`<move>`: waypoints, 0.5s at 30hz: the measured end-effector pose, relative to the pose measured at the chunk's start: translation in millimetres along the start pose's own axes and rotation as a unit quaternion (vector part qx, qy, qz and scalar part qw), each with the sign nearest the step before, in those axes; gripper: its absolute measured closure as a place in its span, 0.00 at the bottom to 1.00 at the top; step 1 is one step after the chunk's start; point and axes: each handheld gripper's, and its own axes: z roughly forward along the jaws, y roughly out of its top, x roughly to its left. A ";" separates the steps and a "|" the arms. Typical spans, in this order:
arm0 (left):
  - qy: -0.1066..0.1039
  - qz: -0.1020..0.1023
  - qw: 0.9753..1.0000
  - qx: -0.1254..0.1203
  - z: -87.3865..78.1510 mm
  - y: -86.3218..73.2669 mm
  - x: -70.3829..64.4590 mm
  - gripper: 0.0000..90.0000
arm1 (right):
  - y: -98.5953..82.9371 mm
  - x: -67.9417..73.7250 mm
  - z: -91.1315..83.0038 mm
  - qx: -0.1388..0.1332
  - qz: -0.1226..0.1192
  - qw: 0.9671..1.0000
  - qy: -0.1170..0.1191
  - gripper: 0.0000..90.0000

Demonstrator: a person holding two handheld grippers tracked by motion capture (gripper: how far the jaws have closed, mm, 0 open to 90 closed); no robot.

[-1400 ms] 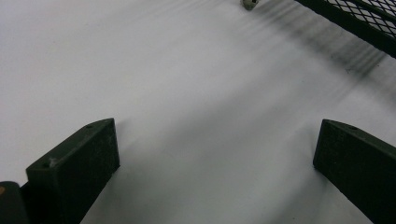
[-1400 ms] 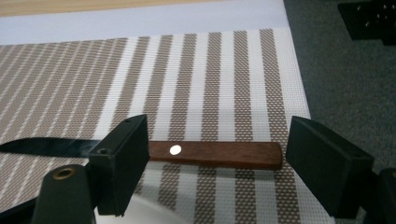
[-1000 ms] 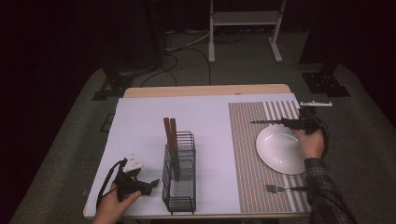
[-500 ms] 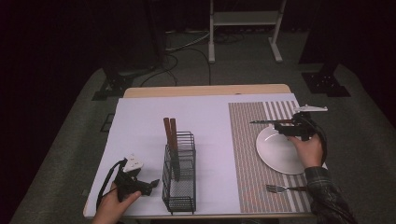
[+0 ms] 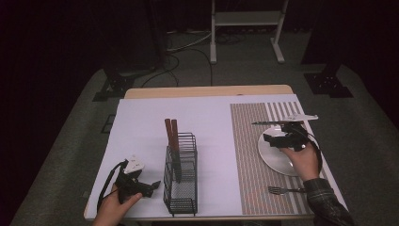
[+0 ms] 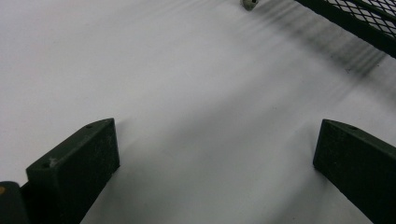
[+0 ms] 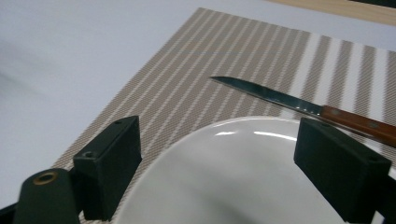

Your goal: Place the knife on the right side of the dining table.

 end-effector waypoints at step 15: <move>0.000 0.000 1.000 0.000 0.0 0.0 0.0 0.00 | -8.6 58.7 5.2 0.020 -0.070 0.995 0.061 0.14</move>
